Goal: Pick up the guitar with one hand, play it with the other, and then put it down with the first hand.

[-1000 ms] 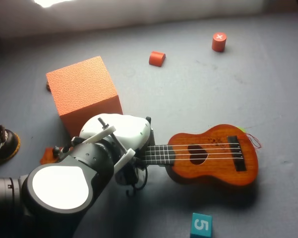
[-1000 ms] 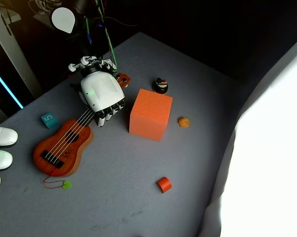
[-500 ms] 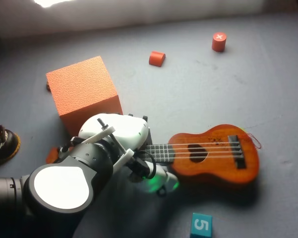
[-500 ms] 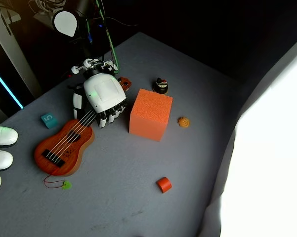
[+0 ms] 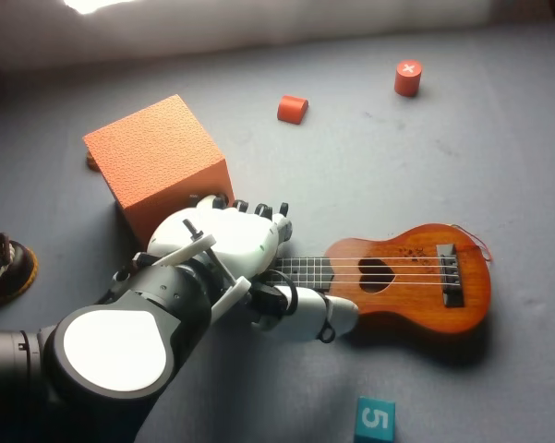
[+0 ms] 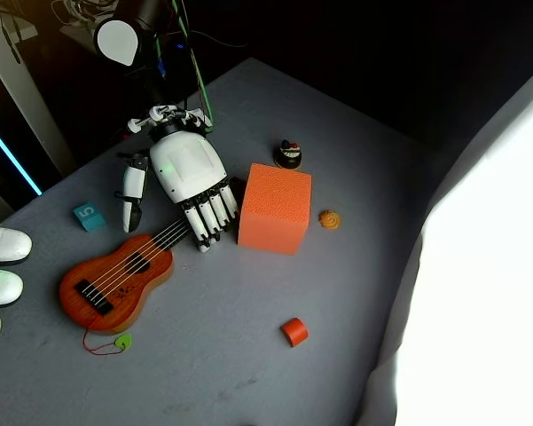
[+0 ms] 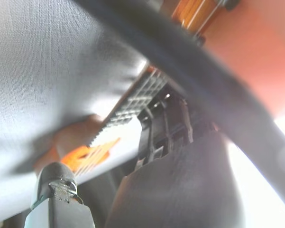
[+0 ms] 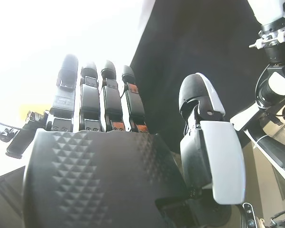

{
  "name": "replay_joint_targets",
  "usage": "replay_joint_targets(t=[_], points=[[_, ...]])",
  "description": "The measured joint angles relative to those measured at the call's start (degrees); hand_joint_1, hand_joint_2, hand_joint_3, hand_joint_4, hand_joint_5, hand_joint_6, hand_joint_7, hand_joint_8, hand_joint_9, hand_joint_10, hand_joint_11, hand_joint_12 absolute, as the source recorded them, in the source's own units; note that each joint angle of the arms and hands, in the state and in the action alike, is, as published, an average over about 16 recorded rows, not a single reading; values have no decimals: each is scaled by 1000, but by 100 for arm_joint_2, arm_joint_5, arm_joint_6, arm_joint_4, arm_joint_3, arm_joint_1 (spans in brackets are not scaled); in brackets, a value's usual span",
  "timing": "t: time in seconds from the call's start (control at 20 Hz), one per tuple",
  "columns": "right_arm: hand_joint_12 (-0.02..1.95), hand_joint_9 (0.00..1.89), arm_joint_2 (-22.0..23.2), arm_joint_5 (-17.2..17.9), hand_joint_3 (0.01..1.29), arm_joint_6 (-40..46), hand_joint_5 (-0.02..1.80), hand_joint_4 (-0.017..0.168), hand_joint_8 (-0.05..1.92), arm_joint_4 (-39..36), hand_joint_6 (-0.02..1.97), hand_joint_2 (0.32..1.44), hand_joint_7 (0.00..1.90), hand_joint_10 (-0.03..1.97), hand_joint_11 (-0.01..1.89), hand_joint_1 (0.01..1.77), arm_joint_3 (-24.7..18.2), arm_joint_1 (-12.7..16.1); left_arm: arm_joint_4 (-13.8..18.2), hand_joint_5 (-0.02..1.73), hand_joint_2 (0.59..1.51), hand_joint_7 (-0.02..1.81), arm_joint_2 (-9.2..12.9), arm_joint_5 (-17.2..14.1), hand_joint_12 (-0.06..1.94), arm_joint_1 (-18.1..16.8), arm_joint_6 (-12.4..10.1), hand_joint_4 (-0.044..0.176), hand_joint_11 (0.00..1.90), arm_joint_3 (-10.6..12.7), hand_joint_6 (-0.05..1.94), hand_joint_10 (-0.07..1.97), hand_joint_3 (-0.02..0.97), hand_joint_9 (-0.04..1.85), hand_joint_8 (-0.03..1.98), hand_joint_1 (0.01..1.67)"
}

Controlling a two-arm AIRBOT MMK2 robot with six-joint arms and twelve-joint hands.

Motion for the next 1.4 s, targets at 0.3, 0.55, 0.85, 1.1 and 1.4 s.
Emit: replay_joint_targets(t=[0.3,0.55,0.85,1.1,1.4], points=[[640,139,0,0,16,0,218,-1,22,-1,29,1291,193,17,12,394,0,0,21,67,950,124,55,-21,486,-43,32,44,22,-11,89,194,19,92,92,89],[618,133,0,0,16,0,216,-1,22,-5,29,1292,194,17,12,392,0,-7,-44,22,951,42,174,-56,93,-203,141,58,16,-70,-9,9,19,32,18,46],[740,188,0,1,16,0,259,-1,21,-11,38,1288,255,45,13,401,0,-15,-378,112,995,151,462,-122,484,-638,485,44,23,-241,97,308,19,116,176,97],[1058,243,0,2,17,0,321,-1,161,-17,270,1275,372,404,24,431,-4,-22,-931,240,1121,256,739,-217,1074,-1248,1012,45,69,-381,632,890,30,198,731,304],[1558,375,1,8,17,0,458,22,743,-25,837,1277,534,1066,156,572,-12,-22,-1976,418,1235,457,1070,-414,1767,-2194,2034,31,232,-420,1289,1602,127,374,1387,678]])
